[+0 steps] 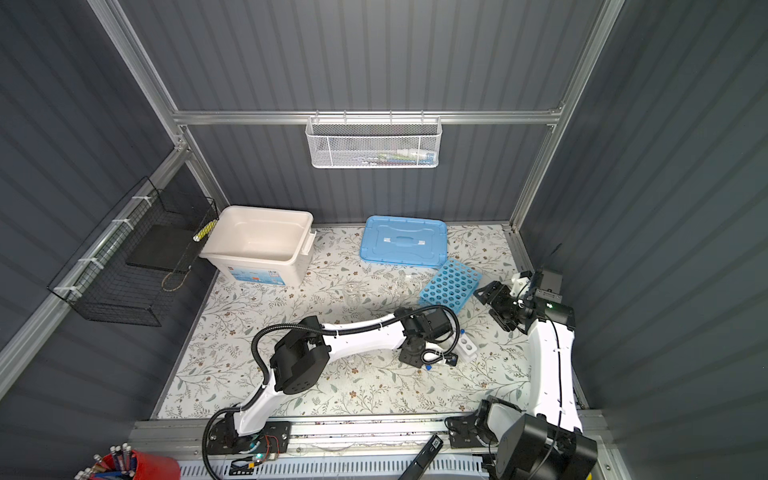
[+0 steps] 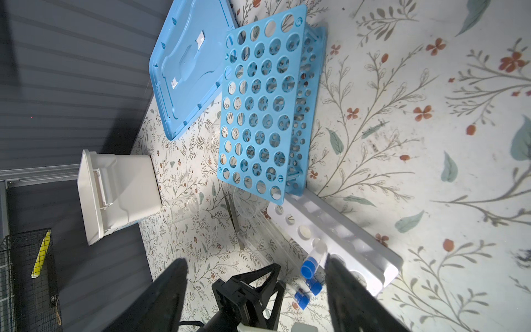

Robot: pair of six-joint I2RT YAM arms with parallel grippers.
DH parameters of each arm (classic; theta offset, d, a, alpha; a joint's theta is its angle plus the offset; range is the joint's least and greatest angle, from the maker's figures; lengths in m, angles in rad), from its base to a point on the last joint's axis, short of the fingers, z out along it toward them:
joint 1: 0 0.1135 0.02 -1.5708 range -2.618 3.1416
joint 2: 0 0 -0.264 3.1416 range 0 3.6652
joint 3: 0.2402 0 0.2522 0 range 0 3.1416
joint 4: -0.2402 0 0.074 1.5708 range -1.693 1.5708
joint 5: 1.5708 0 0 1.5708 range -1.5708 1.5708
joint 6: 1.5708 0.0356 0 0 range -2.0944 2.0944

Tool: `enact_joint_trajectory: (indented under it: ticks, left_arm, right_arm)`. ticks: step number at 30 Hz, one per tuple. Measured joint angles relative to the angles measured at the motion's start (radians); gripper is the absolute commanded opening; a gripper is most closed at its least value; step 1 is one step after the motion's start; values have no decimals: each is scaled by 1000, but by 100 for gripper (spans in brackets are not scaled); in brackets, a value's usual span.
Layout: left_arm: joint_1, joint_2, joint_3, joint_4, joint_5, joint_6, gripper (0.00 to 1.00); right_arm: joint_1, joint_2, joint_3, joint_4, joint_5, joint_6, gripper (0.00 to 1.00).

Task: Organize the chemistry lab equipment
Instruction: 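Close the left gripper on one blue-capped tube while the right gripper releases the blue rack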

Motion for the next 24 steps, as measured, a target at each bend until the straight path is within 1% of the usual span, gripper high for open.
enact_joint_trajectory:
  ticks: [12, 24]
  left_arm:
    - [0, 0, -6, 18, 6, -49, 30]
    - [11, -18, -43, 53, 6, -105, 31]
  right_arm:
    - [0, -39, 2, -41, 2, 2, 77]
    - [0, -64, 2, -50, 10, 3, 77]
